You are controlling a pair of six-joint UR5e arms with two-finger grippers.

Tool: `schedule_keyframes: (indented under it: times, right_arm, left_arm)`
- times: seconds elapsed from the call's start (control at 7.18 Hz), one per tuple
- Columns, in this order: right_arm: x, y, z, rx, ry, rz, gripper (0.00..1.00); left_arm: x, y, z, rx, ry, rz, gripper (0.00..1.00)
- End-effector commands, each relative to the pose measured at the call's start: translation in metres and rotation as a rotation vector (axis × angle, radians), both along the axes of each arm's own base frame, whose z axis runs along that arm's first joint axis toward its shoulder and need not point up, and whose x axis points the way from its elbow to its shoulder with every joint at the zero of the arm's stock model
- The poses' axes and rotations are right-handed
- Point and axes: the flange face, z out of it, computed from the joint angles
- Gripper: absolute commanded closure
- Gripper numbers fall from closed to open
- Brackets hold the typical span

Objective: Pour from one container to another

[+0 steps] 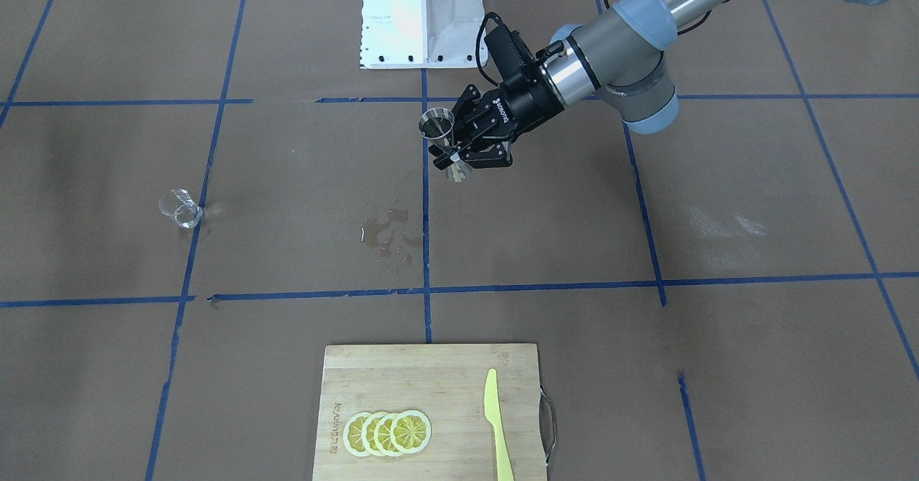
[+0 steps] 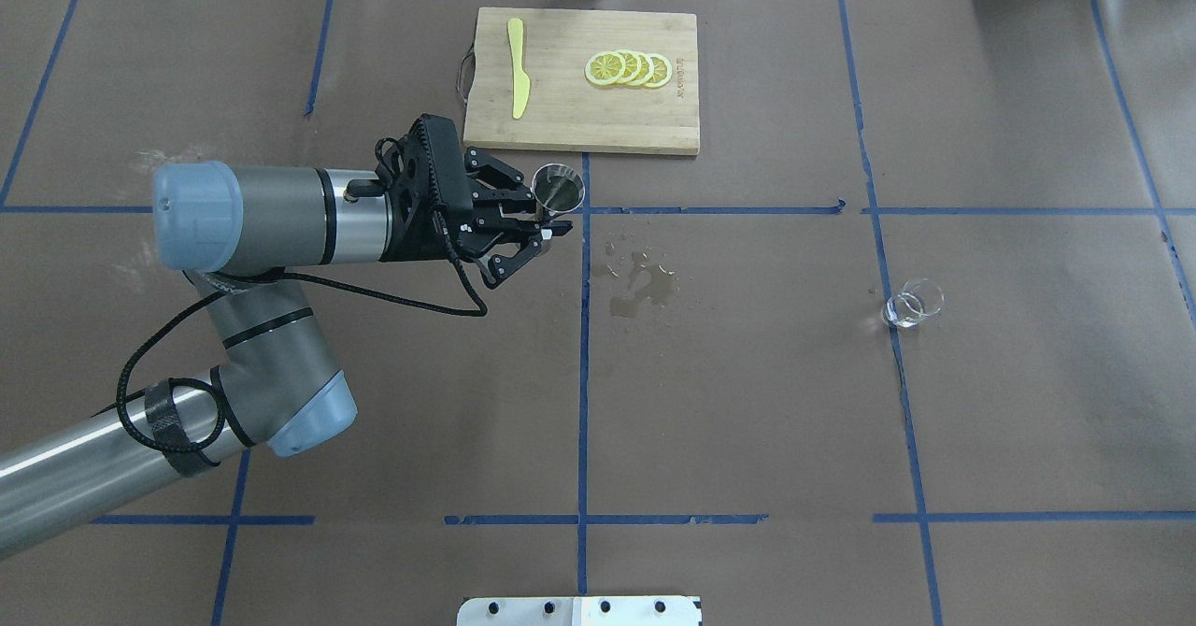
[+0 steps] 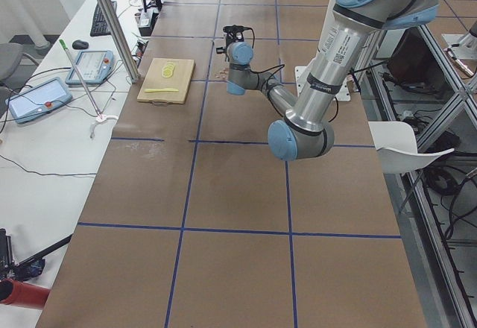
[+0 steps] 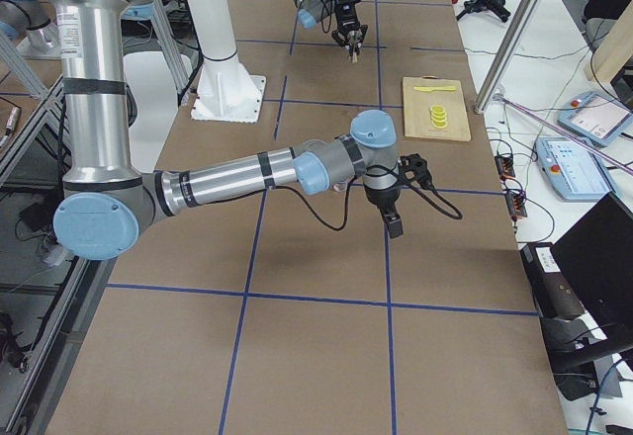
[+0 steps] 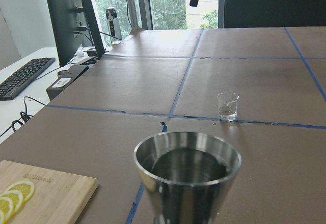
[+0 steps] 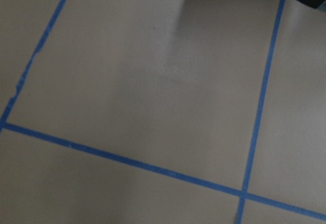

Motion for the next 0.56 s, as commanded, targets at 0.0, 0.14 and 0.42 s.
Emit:
schedule_keyframes:
  times: [0.0,0.14,0.42]
  right_arm:
    - [0.047,0.028,0.070,-0.158,0.035,-0.054,0.00]
    - [0.066,0.057,0.098,-0.222,0.044,-0.017,0.00]
    - [0.073,0.069,0.104,-0.240,-0.021,0.003,0.00]
  left_arm:
    - [-0.001,-0.001,0.000,0.025,-0.007,-0.017,1.00]
    - [-0.002,-0.001,-0.001,0.027,-0.004,-0.018,1.00]
    - [-0.020,-0.013,-0.006,0.033,0.009,-0.048,1.00]
